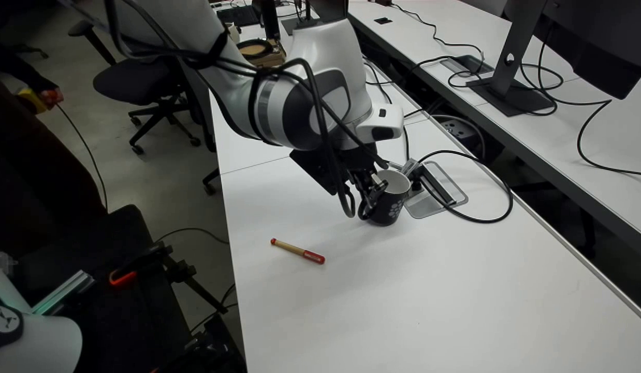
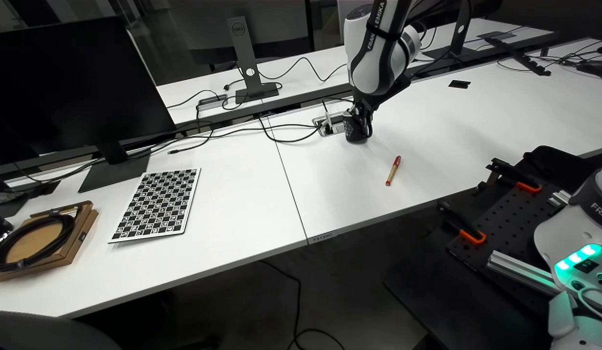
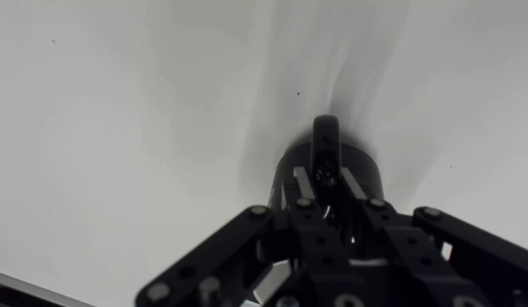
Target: Move the black mug to the left side of the desk
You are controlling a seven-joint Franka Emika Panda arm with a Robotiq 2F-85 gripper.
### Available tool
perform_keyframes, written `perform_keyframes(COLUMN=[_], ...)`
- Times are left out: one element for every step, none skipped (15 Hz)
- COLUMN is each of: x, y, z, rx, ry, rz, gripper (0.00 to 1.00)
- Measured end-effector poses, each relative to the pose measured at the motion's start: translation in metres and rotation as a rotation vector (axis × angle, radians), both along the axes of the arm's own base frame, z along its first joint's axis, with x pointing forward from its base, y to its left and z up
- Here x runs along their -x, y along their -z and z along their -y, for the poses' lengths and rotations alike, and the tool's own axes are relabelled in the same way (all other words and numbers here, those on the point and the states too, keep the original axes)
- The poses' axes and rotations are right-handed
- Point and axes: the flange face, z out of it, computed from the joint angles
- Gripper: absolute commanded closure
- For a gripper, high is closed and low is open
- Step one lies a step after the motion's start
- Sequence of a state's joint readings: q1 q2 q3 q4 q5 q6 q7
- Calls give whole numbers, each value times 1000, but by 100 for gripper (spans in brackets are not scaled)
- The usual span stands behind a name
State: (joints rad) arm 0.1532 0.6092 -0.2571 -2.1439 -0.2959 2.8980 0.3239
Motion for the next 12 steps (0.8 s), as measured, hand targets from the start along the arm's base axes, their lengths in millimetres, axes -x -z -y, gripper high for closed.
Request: perform_keyframes(x=[2,4,6,9,11,14,17,20,22,24,26,27], y=[1,1,2,2,3,4,5,6,6,6,5,4], z=[-5,-11,-16,-22,-28,-34,-40,-48,-56,-65,-76,-87], rx=[-2,-4,-7,-10,-13,-16,-19,-22,-25,-30,-37,-44], ry=[-44,-90,-137,-186,-233,-282,-330,-379,-428,-477,-525,-567], rz=[15,31,46,60,73,84,93,102,113,124,137,146], gripper=[96,96,96,96,96,96,96,96,96,96,96,96])
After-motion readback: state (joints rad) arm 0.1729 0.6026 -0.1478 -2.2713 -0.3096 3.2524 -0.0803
